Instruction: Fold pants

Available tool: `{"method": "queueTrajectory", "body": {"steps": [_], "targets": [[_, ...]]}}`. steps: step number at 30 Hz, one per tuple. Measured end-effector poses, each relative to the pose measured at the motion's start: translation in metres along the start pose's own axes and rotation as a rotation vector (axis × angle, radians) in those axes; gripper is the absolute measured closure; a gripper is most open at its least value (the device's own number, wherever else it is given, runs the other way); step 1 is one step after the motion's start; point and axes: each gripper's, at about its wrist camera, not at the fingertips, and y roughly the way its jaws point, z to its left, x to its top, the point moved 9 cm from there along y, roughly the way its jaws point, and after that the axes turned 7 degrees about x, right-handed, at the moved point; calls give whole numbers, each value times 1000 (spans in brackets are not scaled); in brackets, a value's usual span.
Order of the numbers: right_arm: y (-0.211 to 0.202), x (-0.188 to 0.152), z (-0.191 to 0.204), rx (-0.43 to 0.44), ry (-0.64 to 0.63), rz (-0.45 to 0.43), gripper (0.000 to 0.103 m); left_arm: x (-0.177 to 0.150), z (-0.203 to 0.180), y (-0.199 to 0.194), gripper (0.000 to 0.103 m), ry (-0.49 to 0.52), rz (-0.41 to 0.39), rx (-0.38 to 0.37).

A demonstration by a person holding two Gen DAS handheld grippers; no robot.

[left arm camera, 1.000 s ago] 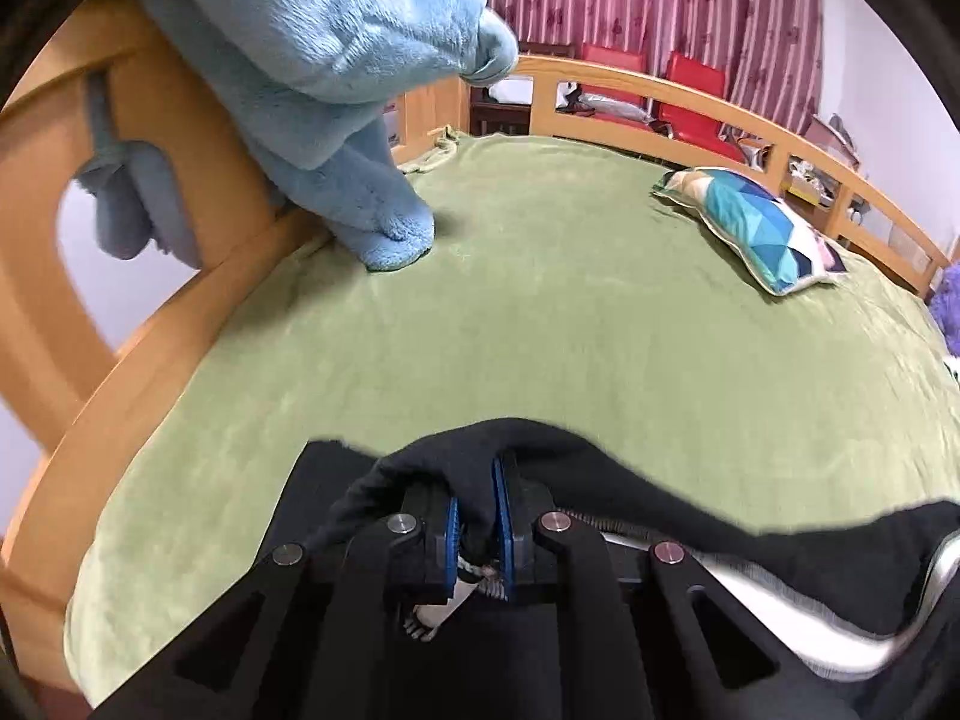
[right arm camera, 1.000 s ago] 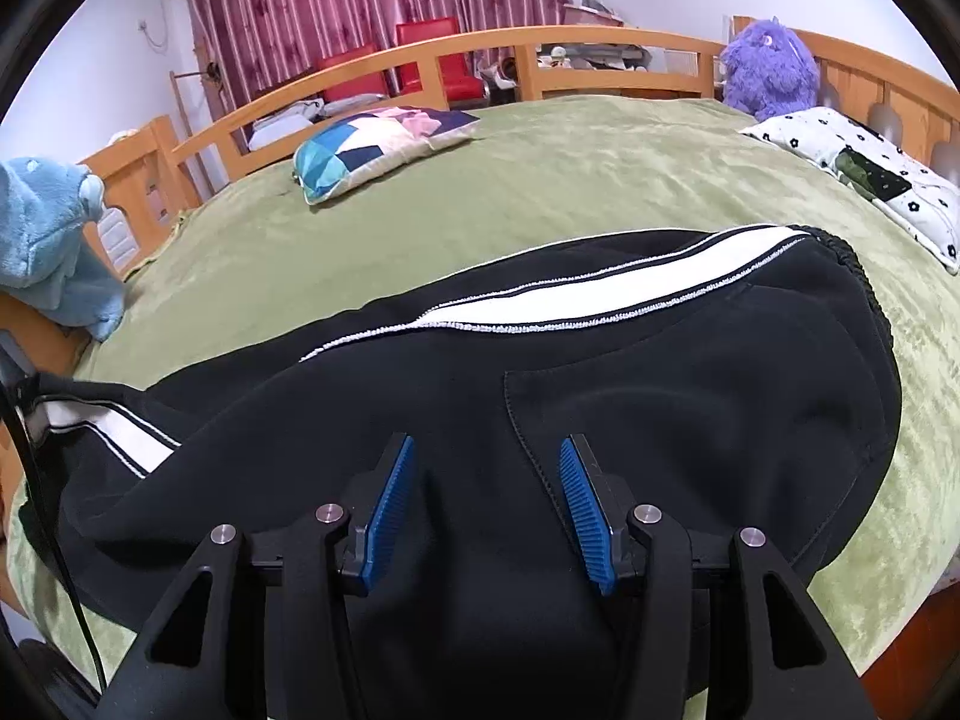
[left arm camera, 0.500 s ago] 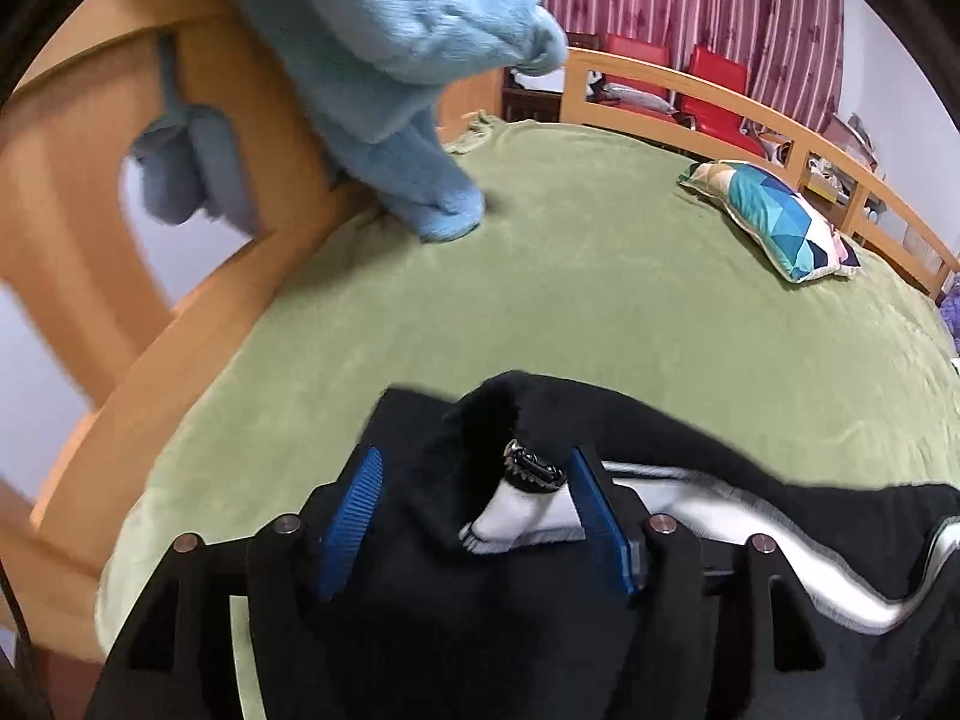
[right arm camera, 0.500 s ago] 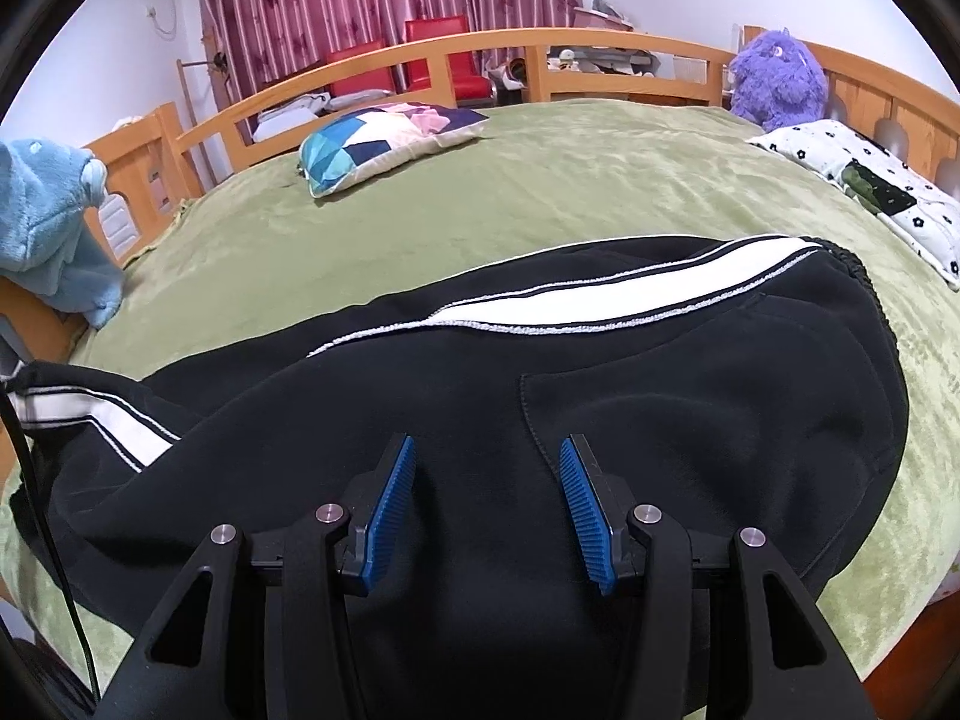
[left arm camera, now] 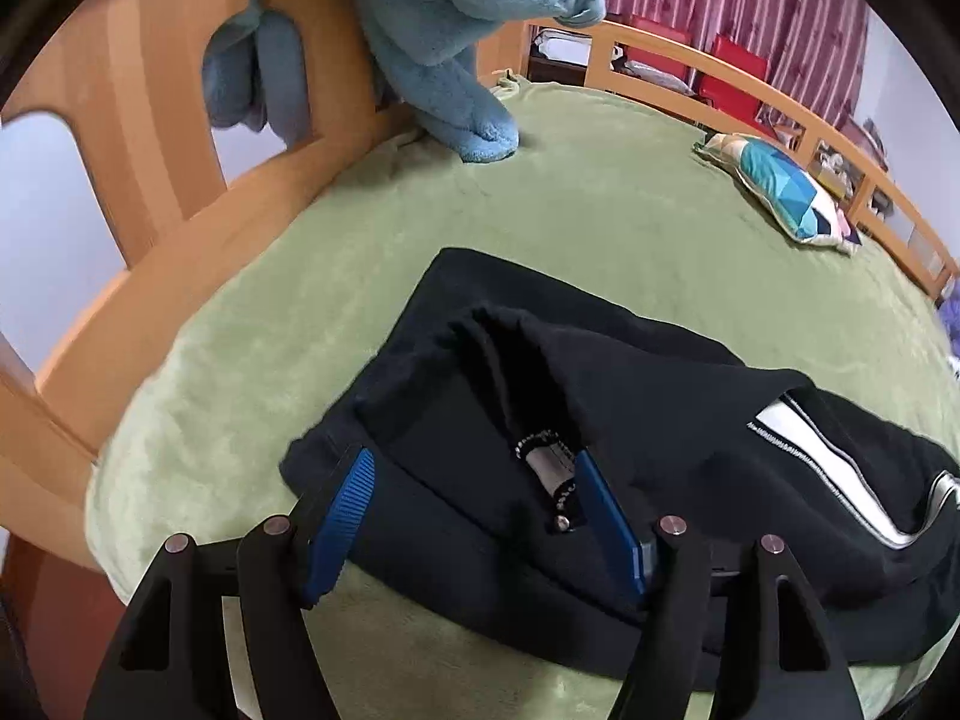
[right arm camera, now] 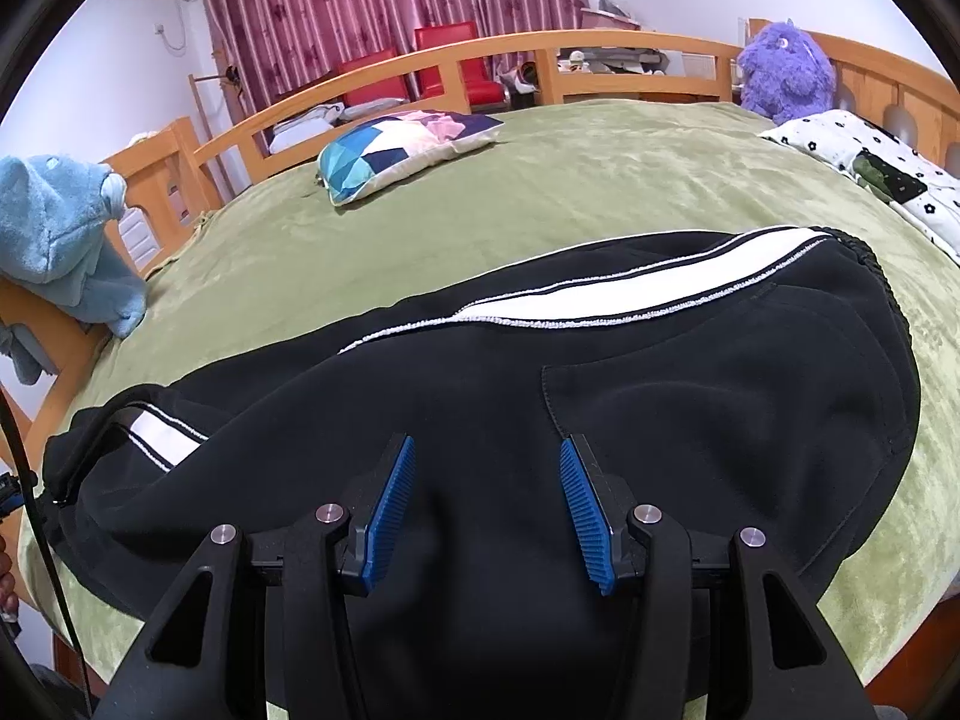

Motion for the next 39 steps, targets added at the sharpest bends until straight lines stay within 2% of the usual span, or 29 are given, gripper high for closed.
{"method": "queueTrajectory", "body": {"steps": [3,6,7,8,9,10,11,12,13,15,17,20,22,27,29,30,31,34,39], "targets": [[0,1,-1,0,17,-3,53,2,-9,-3,36,-2,-14,-56],[3,-2,0,-10,9,7,53,-3,-38,5,35,78,34,-137],[5,-3,0,-18,2,14,53,-8,-49,12,35,119,55,-126],[6,-5,-1,-23,-4,20,53,-10,-54,20,35,144,68,-86],[7,-5,-1,-31,-9,26,53,-11,-57,26,44,150,72,-52],[8,-6,-1,-34,-11,28,53,-8,-59,30,80,137,64,-54],[8,-5,-1,-35,-11,27,53,-6,-63,30,91,119,70,-91],[7,-4,-2,-35,-11,24,53,2,-65,30,90,86,70,-130],[7,-4,-3,-37,-10,22,53,11,-66,28,90,64,45,-135],[9,-5,-5,-44,-7,25,53,39,-67,20,90,50,-26,-118],[11,-6,-8,-50,-1,35,53,67,-74,17,90,48,-66,-115],[13,-7,-11,-54,9,40,53,108,-82,18,85,45,-91,-90],[13,-6,-11,-56,12,39,53,125,-82,21,84,30,-63,-71],[13,-6,-8,-56,7,39,53,131,-81,20,83,37,-26,-89],[12,-7,-7,-54,0,39,53,127,-81,20,68,59,-6,-93],[12,-7,-7,-51,-1,38,53,125,-78,17,42,52,-20,-86],[10,-7,-6,-47,-2,35,53,124,-73,12,26,46,-45,-74],[8,-7,-5,-38,-1,31,53,116,-66,1,25,95,-94,-5],[3,-6,-1,-21,-2,18,53,92,-49,-9,25,119,-91,23]]}}
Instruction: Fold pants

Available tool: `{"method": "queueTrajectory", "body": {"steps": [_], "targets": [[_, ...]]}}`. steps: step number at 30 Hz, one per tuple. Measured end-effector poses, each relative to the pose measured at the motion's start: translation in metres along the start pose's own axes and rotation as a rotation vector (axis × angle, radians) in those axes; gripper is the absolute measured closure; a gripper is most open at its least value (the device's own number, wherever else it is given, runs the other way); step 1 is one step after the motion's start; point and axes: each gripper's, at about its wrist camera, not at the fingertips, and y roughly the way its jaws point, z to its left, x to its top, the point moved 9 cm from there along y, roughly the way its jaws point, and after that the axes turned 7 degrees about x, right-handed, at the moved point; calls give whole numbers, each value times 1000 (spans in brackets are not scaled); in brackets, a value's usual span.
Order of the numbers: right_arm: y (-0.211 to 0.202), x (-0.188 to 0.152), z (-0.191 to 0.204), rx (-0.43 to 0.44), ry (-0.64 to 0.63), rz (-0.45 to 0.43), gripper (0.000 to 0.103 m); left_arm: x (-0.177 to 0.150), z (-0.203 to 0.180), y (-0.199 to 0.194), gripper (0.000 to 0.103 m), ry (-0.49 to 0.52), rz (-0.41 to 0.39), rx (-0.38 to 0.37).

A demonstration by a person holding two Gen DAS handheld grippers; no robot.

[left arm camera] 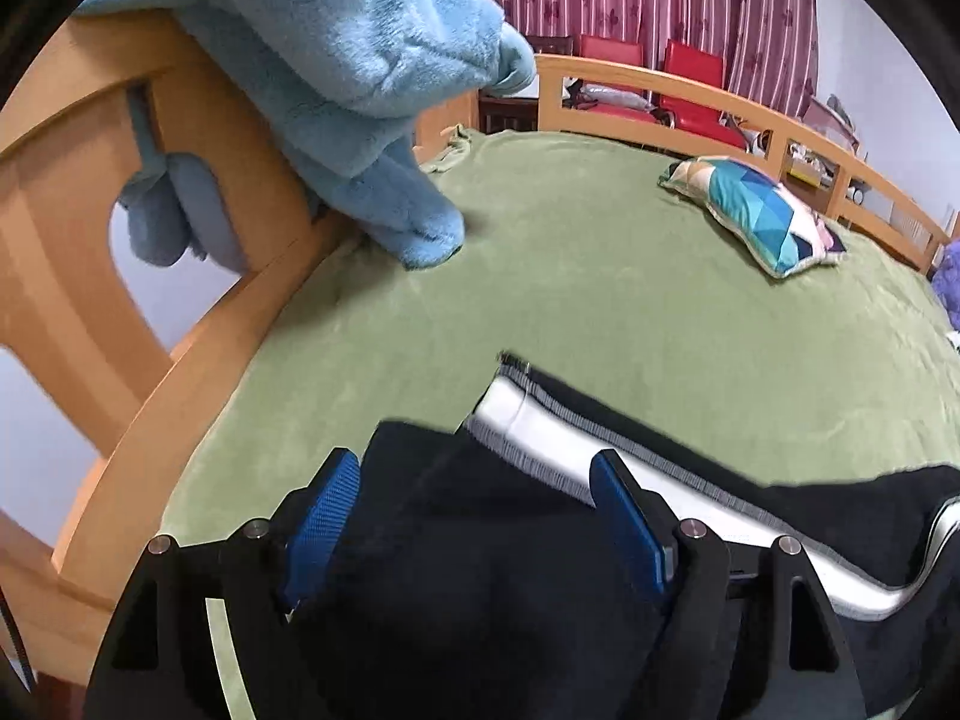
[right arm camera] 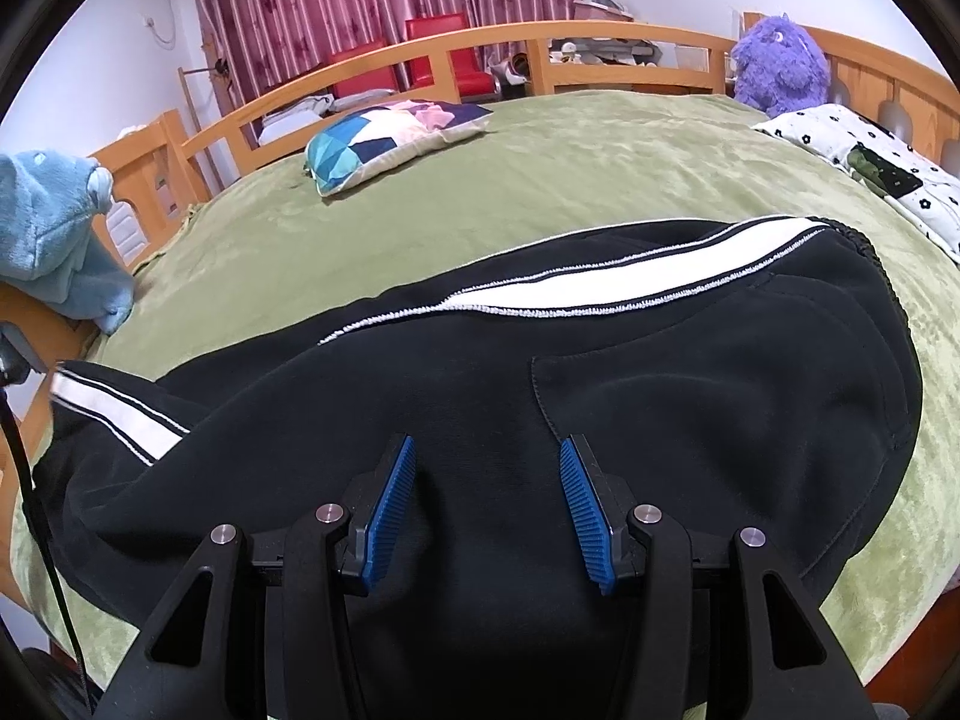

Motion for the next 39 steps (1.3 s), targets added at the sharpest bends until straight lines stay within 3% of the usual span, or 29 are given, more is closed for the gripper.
{"method": "queueTrajectory", "body": {"steps": [5,9,11,14,23,24,25,26,28,31,34,36,39], "targets": [[-5,2,3,10,-8,-16,53,-41,31,3,26,-84,59,-11],[-6,1,4,9,-14,-17,53,-90,44,14,42,-172,131,-100],[-5,0,4,9,-14,-13,53,-105,46,23,43,-189,155,-111],[-5,0,4,0,-21,-11,53,-110,48,38,44,-227,171,-132],[-5,1,3,-55,-23,-11,53,-95,50,86,49,-302,199,-84],[-5,2,5,-57,-23,-13,53,-92,51,89,64,-307,197,-61],[-5,2,6,-58,-25,-16,53,-91,54,91,89,-313,199,-53],[-5,3,8,-58,-26,-18,53,-90,53,92,95,-321,212,-93],[-5,3,10,-54,-28,-19,53,-88,61,84,96,-361,206,-137],[-7,4,11,-44,-26,-26,53,-80,78,48,96,-388,129,-162],[-14,5,8,-33,-10,-43,53,-87,97,17,96,-396,75,-113],[-19,6,6,-25,-2,-51,53,-101,111,7,96,-407,75,-92],[-32,8,-1,-20,5,-71,53,-123,118,21,95,-443,139,-87]]}}
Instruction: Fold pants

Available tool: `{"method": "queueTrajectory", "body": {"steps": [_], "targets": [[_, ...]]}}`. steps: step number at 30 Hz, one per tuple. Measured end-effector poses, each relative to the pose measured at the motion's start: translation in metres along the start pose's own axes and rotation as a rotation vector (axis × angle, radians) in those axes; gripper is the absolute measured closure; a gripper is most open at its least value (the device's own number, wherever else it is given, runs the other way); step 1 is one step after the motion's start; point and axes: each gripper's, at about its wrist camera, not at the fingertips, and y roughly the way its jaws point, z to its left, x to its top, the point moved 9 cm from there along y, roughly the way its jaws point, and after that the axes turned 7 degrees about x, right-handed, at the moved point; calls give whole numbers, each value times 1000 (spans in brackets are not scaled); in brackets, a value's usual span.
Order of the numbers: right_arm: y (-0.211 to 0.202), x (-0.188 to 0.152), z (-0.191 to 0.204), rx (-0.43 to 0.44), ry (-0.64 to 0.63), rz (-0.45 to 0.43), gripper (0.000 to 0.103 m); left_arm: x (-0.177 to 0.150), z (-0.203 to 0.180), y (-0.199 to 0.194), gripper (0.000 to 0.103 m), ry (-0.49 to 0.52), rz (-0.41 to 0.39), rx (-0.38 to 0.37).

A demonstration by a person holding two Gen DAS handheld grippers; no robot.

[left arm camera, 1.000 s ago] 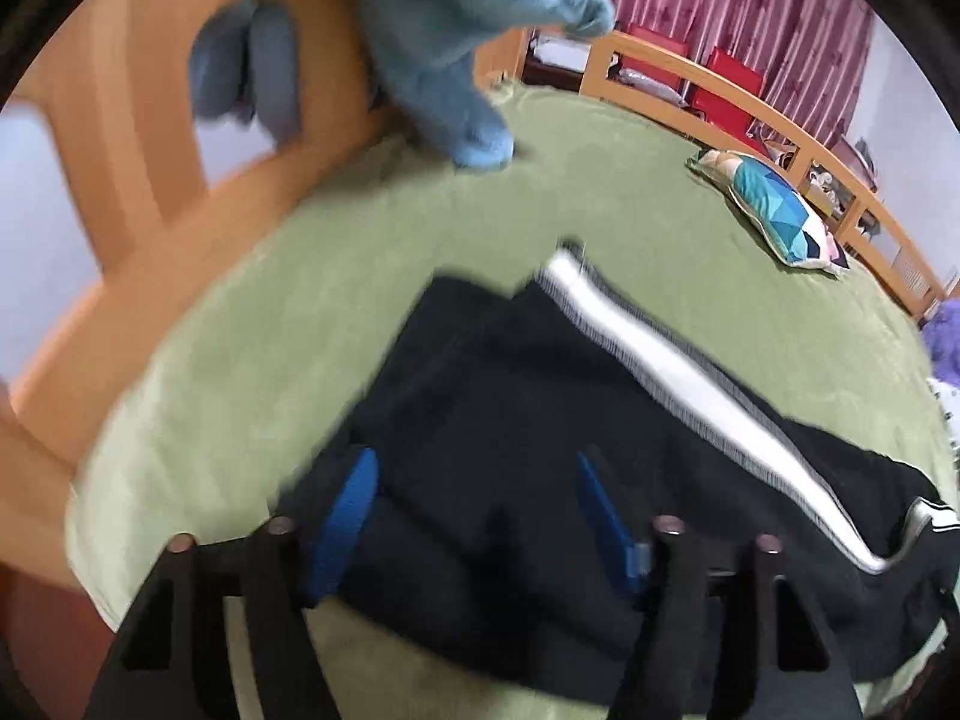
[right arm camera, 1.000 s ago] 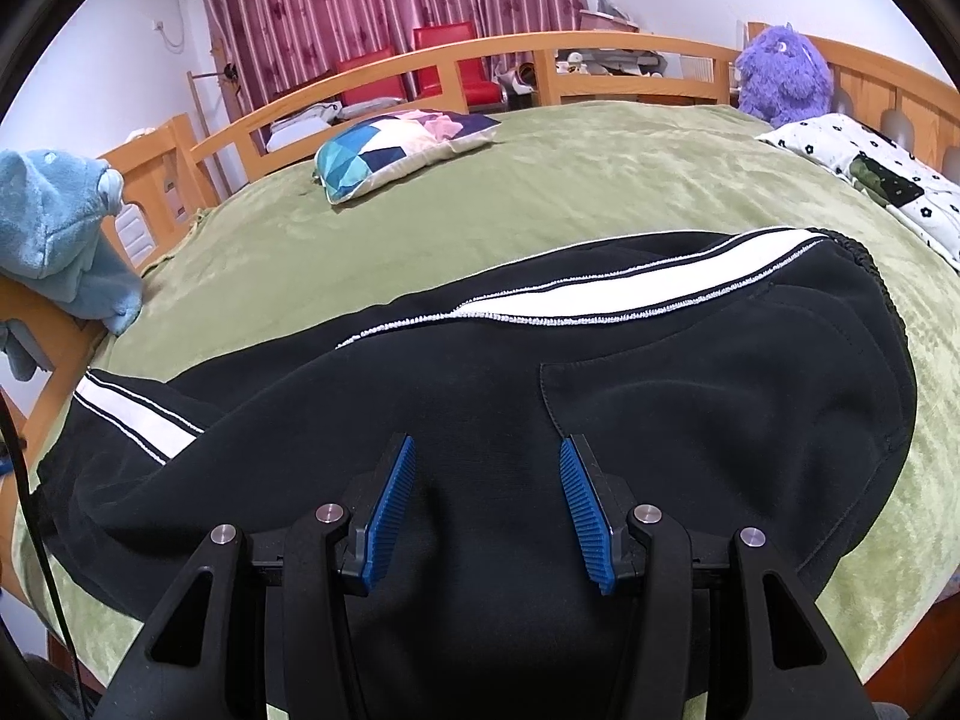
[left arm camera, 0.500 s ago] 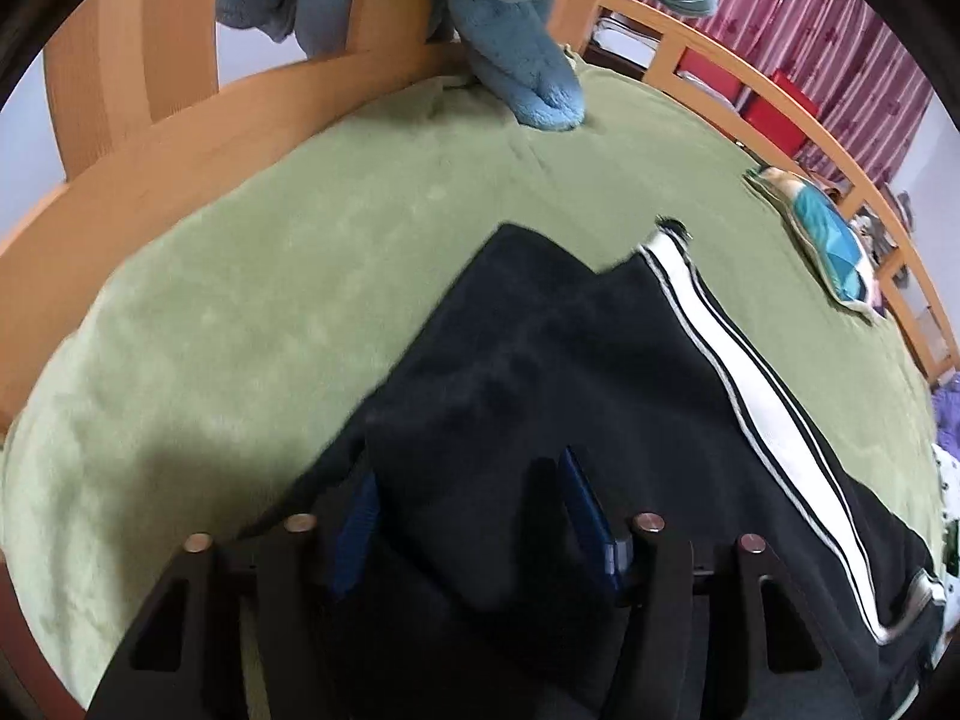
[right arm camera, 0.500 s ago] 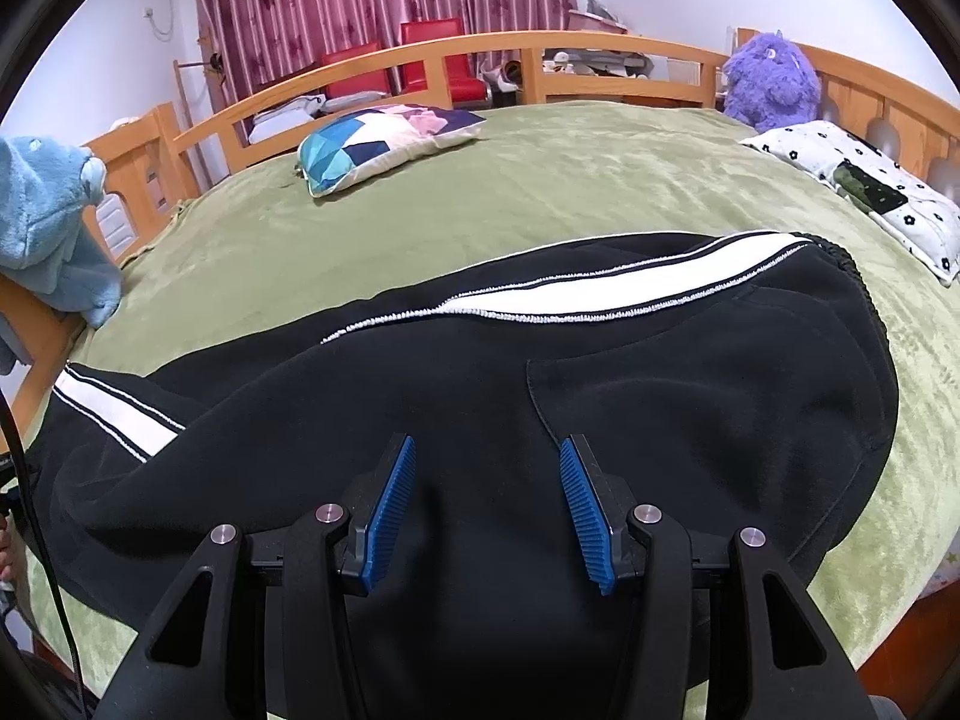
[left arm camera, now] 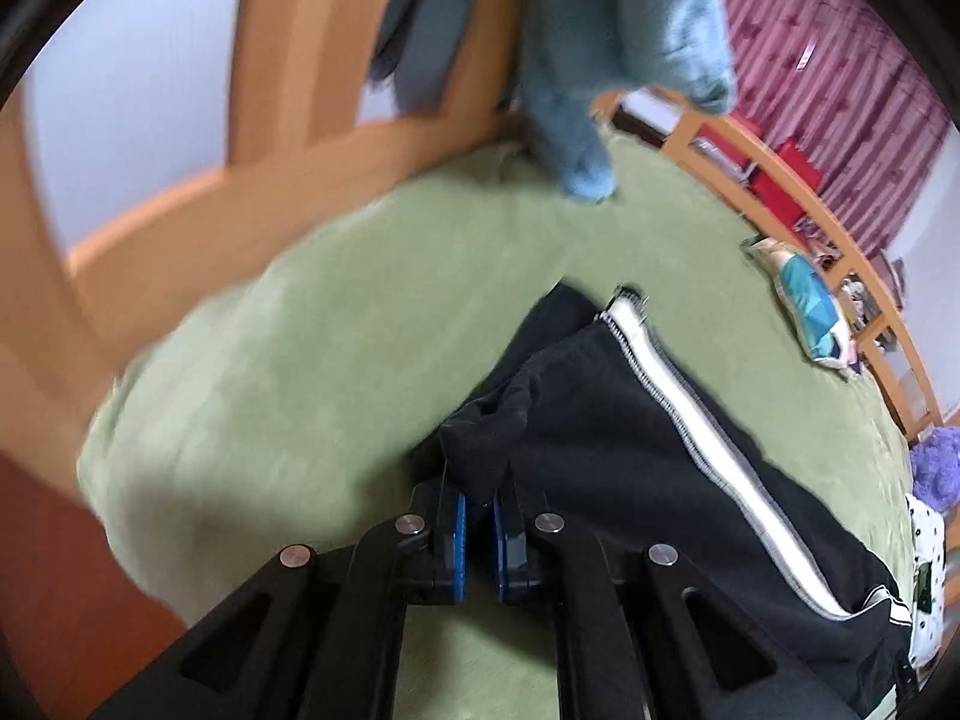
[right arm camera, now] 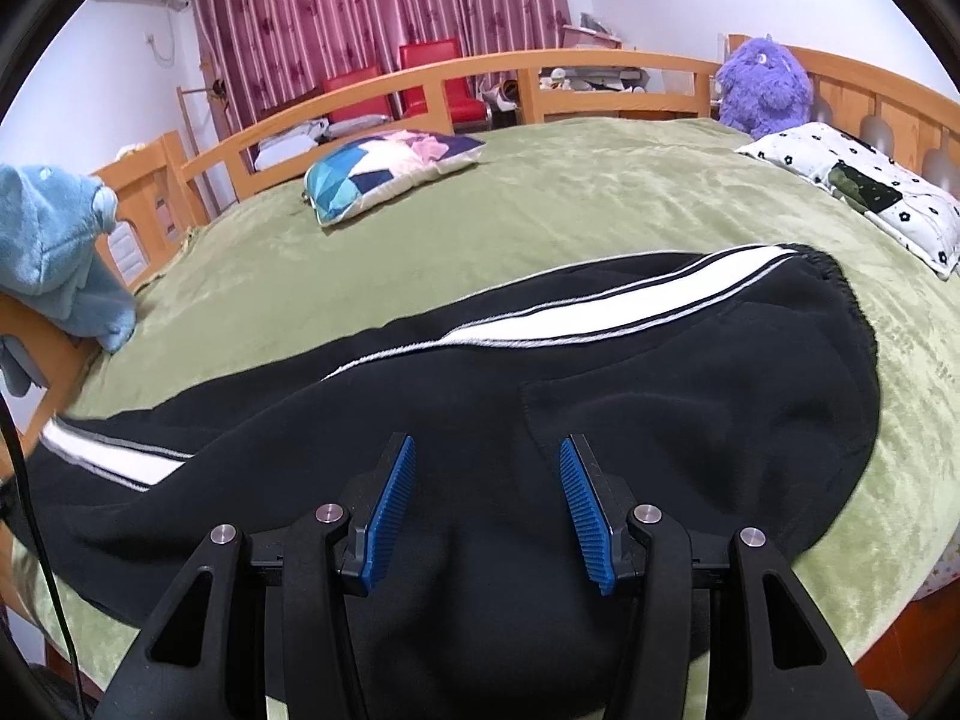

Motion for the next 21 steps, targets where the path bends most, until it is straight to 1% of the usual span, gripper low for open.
{"method": "queueTrajectory", "body": {"steps": [1,2,3,4,5,6,7,8,9,10,11,13,15,17,19,21], "targets": [[-4,1,-3,3,5,-3,53,-2,2,7,92,-7,14,6],[-7,2,-6,7,10,-3,53,-6,2,17,89,4,43,40],[-12,3,-9,13,17,0,53,-10,1,23,85,23,80,92],[-17,5,-13,20,22,0,53,-13,1,24,78,35,101,135],[-23,6,-18,24,23,0,52,-15,-2,20,75,41,98,162],[-29,8,-24,22,20,0,51,-14,-8,12,70,49,78,160],[-39,10,-35,7,11,-1,47,-15,-14,5,58,63,62,158],[-46,13,-44,-8,5,-4,44,-16,-21,-1,49,83,50,162],[-53,15,-54,-25,-2,-9,35,-18,-33,-10,37,114,31,165],[-62,18,-70,-51,-11,-14,29,-19,-41,-15,36,131,18,163],[-67,22,-83,-76,-18,-17,28,-22,-52,-21,36,152,10,160],[-75,28,-112,-132,-20,-21,27,-29,-81,-31,36,203,9,141],[-75,31,-149,-175,15,2,27,-36,-105,-38,36,236,9,124],[-67,29,-179,-161,81,27,27,-45,-131,-44,36,266,9,105],[-48,24,-209,-110,173,68,27,-57,-153,-47,36,288,19,93],[-30,20,-228,-72,234,99,27,-68,-174,-45,36,310,46,81]]}}
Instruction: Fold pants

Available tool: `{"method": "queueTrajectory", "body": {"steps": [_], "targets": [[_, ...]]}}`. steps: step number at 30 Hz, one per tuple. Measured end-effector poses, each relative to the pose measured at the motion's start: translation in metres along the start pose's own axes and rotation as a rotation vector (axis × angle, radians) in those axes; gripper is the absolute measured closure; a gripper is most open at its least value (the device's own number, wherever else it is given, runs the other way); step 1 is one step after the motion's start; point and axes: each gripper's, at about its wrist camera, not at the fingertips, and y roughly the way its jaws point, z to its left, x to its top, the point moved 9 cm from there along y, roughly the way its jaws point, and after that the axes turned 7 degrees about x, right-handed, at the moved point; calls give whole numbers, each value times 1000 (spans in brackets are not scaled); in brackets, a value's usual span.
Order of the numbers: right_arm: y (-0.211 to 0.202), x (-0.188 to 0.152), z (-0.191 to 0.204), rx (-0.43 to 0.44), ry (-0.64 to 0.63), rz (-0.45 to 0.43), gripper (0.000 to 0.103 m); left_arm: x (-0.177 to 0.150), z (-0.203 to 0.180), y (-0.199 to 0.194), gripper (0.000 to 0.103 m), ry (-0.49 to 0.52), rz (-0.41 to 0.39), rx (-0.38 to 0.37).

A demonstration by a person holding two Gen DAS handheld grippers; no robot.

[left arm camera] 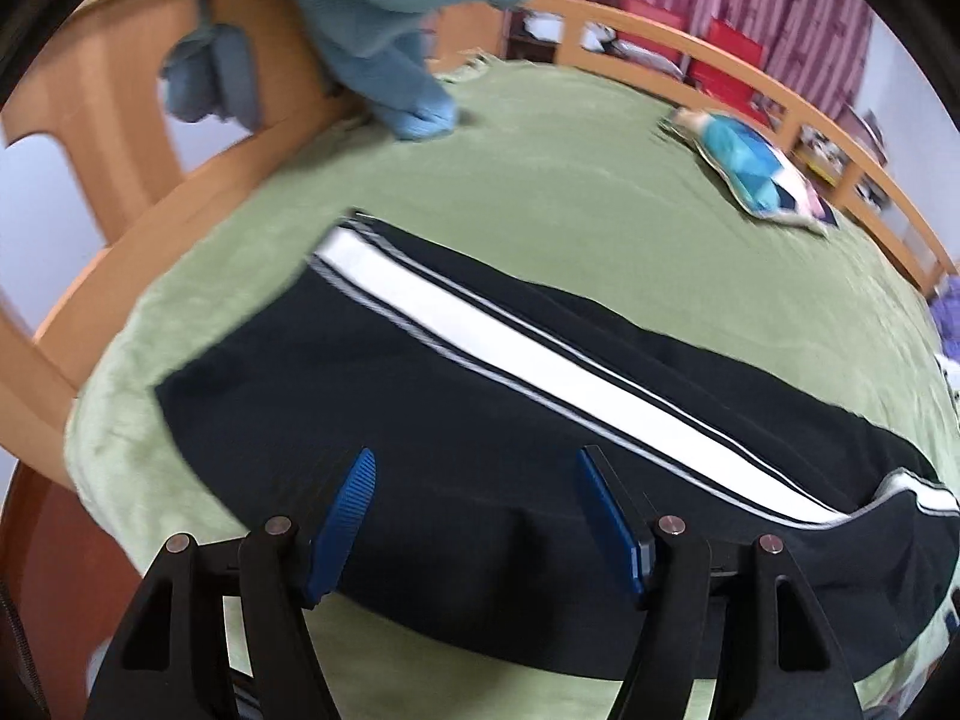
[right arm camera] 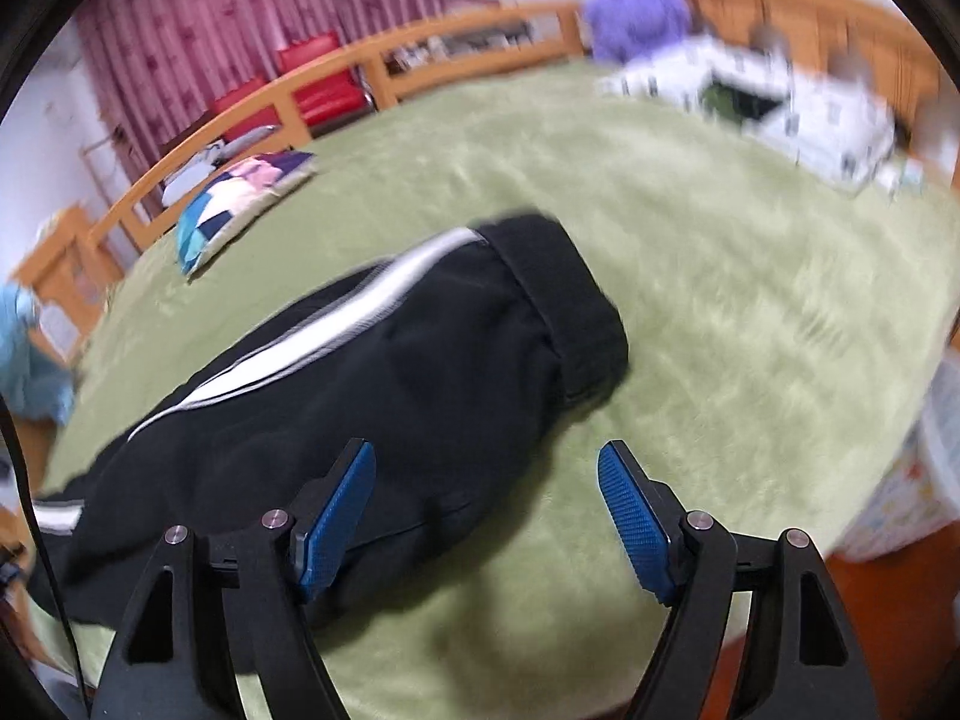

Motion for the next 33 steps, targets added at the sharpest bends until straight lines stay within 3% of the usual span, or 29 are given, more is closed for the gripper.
{"method": "queueTrajectory", "body": {"steps": [8,9,10,12,16,18,19,21,23,25,28,30,33], "targets": [[93,17,-33,206,263,124,24,-10,-52,-10,36,64,10,13],[99,19,-33,226,287,122,29,-10,-56,-11,36,63,11,13],[100,23,-32,213,292,103,45,-10,-57,-11,36,63,13,13],[88,36,-24,190,217,54,66,-9,-63,-13,36,61,19,7],[10,73,-18,304,142,-127,71,-4,-66,-26,36,64,-14,-14],[-5,74,-35,266,148,-172,70,-4,-64,-32,36,71,-33,-17],[-1,69,-46,217,145,-166,65,-4,-64,-32,36,74,-34,-22],[29,46,-68,115,128,-7,59,-8,-63,-30,36,73,-19,-47],[54,17,-82,75,155,146,57,-9,-64,-29,36,74,-3,-68],[48,5,-85,2,112,138,49,-9,-65,-30,36,88,0,-86],[16,10,-67,-109,-18,78,48,-4,-62,-35,36,99,-20,-96],[-4,20,-43,-106,-99,33,48,0,-60,-35,36,89,-26,-111],[-10,36,23,-13,-248,9,46,5,-64,-27,36,88,-4,-141]]}}
